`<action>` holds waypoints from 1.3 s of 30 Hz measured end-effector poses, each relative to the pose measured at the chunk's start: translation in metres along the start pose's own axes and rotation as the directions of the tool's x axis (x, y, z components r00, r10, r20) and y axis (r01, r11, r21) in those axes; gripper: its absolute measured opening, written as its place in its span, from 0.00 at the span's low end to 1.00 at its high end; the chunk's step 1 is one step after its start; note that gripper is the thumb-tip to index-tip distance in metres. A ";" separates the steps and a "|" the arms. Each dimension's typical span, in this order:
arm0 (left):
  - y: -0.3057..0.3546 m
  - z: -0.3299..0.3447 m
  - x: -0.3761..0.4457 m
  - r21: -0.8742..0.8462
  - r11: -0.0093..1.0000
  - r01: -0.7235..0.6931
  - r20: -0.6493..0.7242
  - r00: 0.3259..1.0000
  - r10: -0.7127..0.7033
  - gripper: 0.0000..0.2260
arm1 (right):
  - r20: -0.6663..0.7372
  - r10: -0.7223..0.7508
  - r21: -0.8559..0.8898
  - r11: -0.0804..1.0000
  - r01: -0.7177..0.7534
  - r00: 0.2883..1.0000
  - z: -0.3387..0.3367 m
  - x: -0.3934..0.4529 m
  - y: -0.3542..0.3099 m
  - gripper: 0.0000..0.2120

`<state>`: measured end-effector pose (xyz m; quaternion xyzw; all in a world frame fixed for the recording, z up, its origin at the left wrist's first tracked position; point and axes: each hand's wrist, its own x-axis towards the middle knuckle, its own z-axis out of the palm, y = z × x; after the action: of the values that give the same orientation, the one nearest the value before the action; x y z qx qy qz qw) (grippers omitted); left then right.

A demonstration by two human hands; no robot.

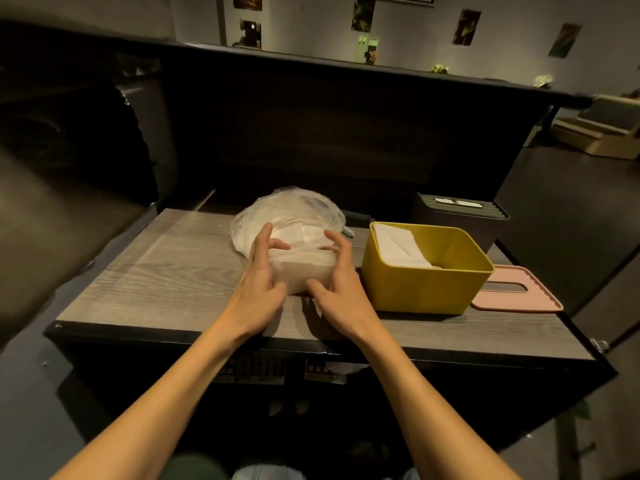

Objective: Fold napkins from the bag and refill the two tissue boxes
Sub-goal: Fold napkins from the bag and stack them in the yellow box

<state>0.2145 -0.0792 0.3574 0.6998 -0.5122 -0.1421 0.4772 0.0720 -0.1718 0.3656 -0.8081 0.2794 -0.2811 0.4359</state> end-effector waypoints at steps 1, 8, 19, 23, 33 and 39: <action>0.001 0.000 0.000 0.009 1.000 0.002 -0.001 1.000 -0.002 0.42 | -0.014 0.014 0.015 1.000 -0.013 1.000 0.000 0.000 0.001 0.39; 0.004 0.000 -0.001 0.107 0.994 -0.026 0.104 0.994 0.014 0.35 | -0.019 0.007 0.027 1.000 -0.006 1.000 0.002 0.002 0.006 0.34; -0.002 -0.005 -0.001 -0.143 0.988 0.064 0.002 0.998 -0.064 0.38 | -0.067 0.007 0.030 1.000 -0.005 0.998 -0.002 0.006 0.014 0.24; -0.008 -0.008 -0.001 -0.162 0.984 0.079 -0.174 0.979 -0.107 0.38 | -0.095 -0.055 -0.024 0.998 0.053 0.994 -0.003 0.006 0.012 0.15; -0.005 -0.024 -0.006 -0.086 0.976 0.200 -0.155 0.965 -0.211 0.29 | -0.052 -0.139 -0.258 0.959 0.121 0.989 -0.011 -0.005 -0.006 0.10; 0.028 -0.047 0.011 -0.072 0.991 0.114 -0.091 0.989 -0.120 0.22 | 0.112 -0.236 -0.441 0.859 0.261 0.965 -0.052 -0.007 -0.053 0.22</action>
<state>0.2352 -0.0645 0.4068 0.7182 -0.4420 -0.1535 0.5149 0.0421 -0.1702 0.4339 -0.9236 0.2186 -0.2403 0.2036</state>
